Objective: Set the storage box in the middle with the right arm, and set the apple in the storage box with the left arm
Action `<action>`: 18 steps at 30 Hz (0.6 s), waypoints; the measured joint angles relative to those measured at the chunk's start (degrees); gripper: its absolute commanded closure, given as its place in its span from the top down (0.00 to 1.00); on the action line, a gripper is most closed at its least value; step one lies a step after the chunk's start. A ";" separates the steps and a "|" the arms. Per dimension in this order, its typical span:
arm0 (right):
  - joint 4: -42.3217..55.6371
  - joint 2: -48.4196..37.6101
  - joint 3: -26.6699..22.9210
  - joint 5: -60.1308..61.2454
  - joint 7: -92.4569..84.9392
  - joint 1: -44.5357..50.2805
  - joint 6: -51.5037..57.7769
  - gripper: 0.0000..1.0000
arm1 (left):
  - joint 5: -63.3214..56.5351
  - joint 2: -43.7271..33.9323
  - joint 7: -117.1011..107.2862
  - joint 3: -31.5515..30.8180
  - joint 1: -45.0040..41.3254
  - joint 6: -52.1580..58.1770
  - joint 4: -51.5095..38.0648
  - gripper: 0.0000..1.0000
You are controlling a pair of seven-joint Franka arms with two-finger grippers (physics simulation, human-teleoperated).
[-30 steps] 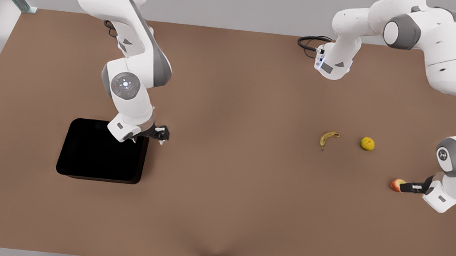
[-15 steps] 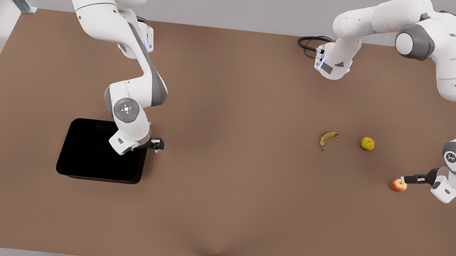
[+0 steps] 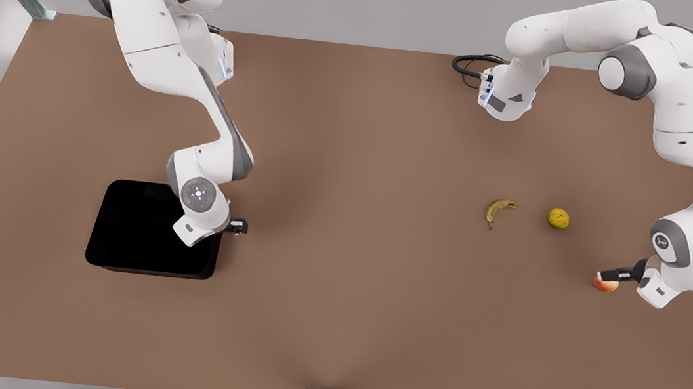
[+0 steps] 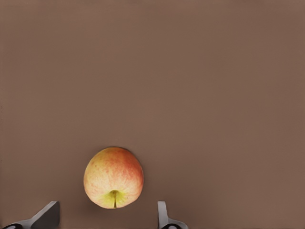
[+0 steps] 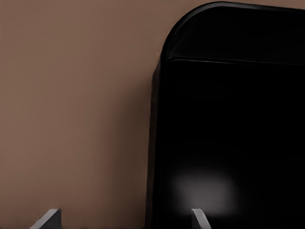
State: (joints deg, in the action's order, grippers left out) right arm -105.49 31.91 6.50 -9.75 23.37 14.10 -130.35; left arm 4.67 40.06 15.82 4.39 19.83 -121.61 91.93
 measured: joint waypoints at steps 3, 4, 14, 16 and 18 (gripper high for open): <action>-0.24 1.60 -0.79 -1.43 -0.08 0.08 -2.67 1.00 | -0.25 0.27 0.04 0.00 -0.05 -1.34 -0.03 0.99; -0.24 1.66 -1.13 -3.24 -0.08 0.04 -2.71 0.89 | -0.30 0.36 0.01 0.00 -0.09 -1.42 0.00 0.99; -0.15 1.14 -1.23 -3.35 -3.77 -0.12 -2.01 0.21 | -2.57 1.34 -0.70 0.35 -1.98 -1.69 -0.12 0.99; -0.07 0.97 -1.23 -3.26 -3.69 -0.03 -2.10 0.21 | -3.56 1.42 -0.62 0.35 -1.90 -2.15 -0.17 0.99; 0.10 0.41 -1.23 -3.00 -3.49 0.13 -2.24 0.21 | -4.18 1.92 -0.81 0.42 -1.89 -2.62 -0.25 0.99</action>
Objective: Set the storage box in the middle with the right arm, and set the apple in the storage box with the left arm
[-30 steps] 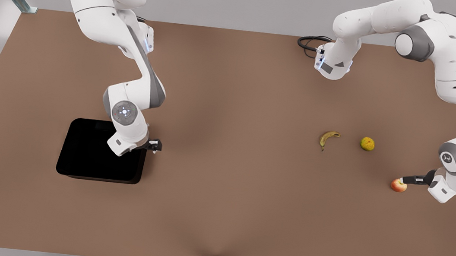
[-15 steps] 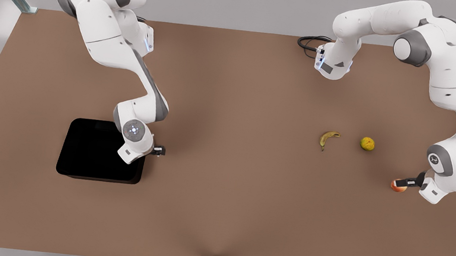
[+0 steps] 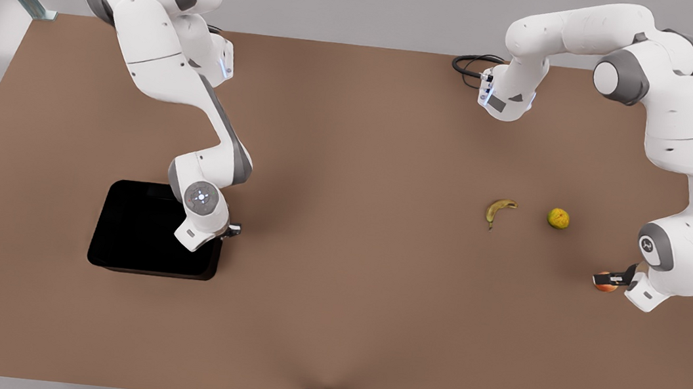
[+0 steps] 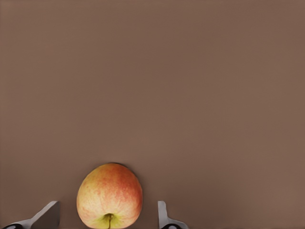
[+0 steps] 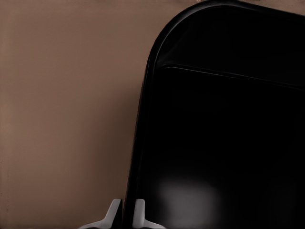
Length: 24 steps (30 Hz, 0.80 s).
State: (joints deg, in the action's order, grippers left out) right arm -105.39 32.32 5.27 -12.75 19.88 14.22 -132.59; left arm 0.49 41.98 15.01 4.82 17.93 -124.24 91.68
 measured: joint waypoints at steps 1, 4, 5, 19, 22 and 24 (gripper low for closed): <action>0.22 -0.41 0.00 0.01 0.15 0.14 -0.24 0.21 | -0.20 0.20 -0.19 0.07 -0.05 -0.53 -0.01 0.98; 0.51 -1.57 0.00 0.19 0.49 0.86 -0.50 0.21 | -0.53 0.30 -4.71 2.15 -2.22 -0.63 -0.05 0.98; 1.42 -1.72 0.00 0.24 0.51 1.19 -0.51 0.21 | -0.54 0.30 -4.89 2.55 -2.70 -0.62 -0.06 0.98; 7.06 -2.88 0.01 1.08 16.13 13.88 -2.69 0.21 | -0.32 2.62 -4.19 2.57 -2.42 -2.41 -0.27 0.97; 9.98 -2.34 0.01 1.13 19.63 16.57 -2.36 0.21 | -0.30 2.84 -4.19 2.57 -2.46 -2.50 -0.27 0.97; 11.55 -1.58 0.01 1.21 20.22 17.36 -2.26 0.21 | -0.27 2.93 -4.19 2.57 -2.46 -2.42 -0.27 0.93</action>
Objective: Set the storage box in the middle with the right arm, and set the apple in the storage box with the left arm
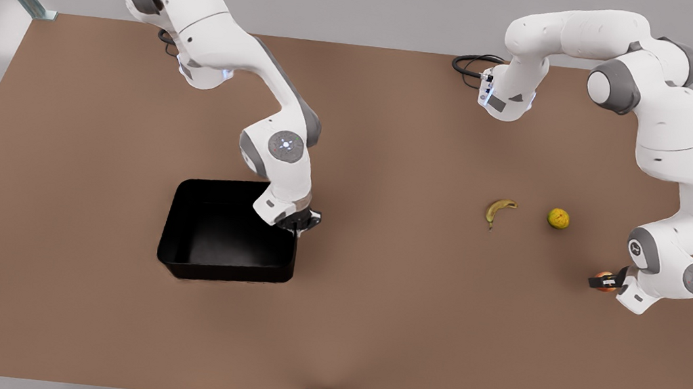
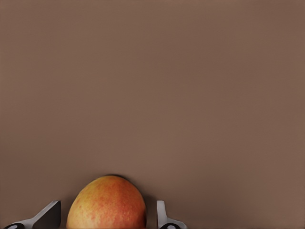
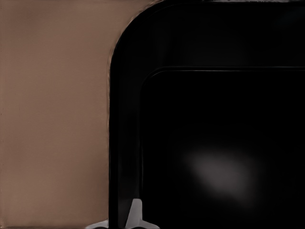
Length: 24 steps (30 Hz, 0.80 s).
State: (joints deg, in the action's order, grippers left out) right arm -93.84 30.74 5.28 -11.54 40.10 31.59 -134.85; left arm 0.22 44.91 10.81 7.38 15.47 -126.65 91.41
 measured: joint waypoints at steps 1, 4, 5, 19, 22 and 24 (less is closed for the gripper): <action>0.67 0.37 0.00 -0.01 1.75 0.84 0.10 0.21 | 0.01 -0.06 0.05 -0.01 0.00 -0.07 0.00 0.87; 2.51 1.00 -0.05 0.02 4.34 2.78 0.67 0.21 | 0.04 -0.01 0.18 0.00 0.05 0.00 0.00 0.75; 3.28 1.35 -1.40 0.03 6.67 5.68 0.65 0.21 | 0.05 0.00 0.18 -0.07 0.04 0.00 0.00 0.75; 19.45 11.71 -2.77 -0.11 20.04 16.88 -2.44 0.21 | 0.05 0.00 0.35 -0.09 0.09 0.00 0.00 0.73; 24.38 15.10 -2.73 -0.13 21.42 18.97 -2.52 0.21 | 0.05 -0.09 0.35 -0.09 0.09 0.09 0.00 0.73; 25.68 17.08 -2.73 -0.21 22.65 19.83 -5.50 0.21 | 0.05 -0.09 0.35 -0.09 0.09 0.17 0.00 0.73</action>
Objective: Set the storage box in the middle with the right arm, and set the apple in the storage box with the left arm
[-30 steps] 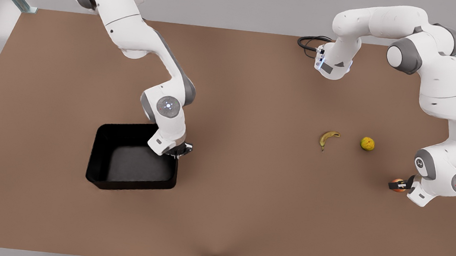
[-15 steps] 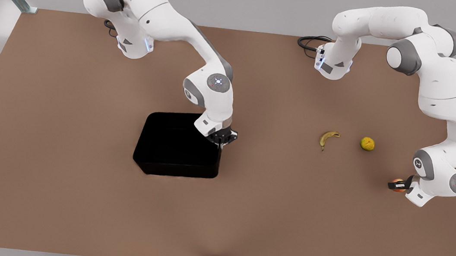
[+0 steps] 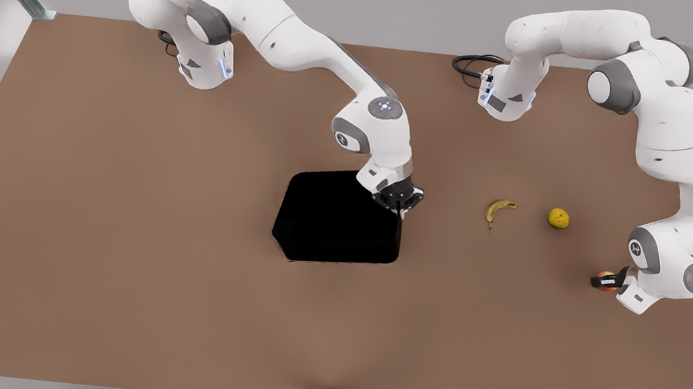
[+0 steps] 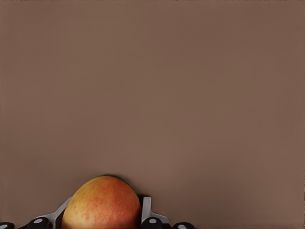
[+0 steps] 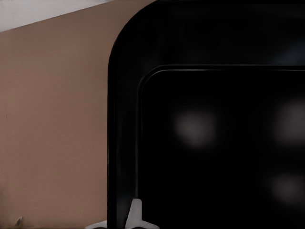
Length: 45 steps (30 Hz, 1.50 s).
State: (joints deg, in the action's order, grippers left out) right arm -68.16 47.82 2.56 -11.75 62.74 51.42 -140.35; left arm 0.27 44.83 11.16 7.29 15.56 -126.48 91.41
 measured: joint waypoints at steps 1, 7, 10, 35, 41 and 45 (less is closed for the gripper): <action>0.34 0.92 0.00 0.01 0.09 0.66 -1.69 0.21 | 0.00 -0.05 0.00 0.00 0.00 0.08 0.00 0.73; 2.86 3.78 0.07 -0.29 0.49 3.12 -2.48 0.32 | 0.00 -0.87 0.00 -0.07 -0.18 0.13 0.18 0.73; 2.69 3.55 -0.11 -0.92 1.26 3.26 -3.95 1.00 | 0.02 -0.66 0.00 -0.05 -0.17 -0.07 0.18 0.73; -17.19 -46.61 0.67 7.80 -52.59 -43.94 47.53 1.00 | -0.66 -8.23 -1.33 -1.20 -0.63 0.72 5.13 0.67; -14.62 -40.63 0.50 6.96 -51.92 -30.80 51.23 1.00 | -0.53 -20.87 -9.49 -5.44 -5.30 4.38 13.50 0.67; -13.32 -40.09 0.56 7.69 -52.28 -39.65 50.79 1.00 | 0.82 -29.64 -18.45 -5.64 -13.68 5.64 19.86 0.67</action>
State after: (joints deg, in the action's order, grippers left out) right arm -81.48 7.73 3.11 -4.06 10.47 11.76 -89.56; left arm 1.10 15.19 -7.29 1.65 1.87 -120.84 111.27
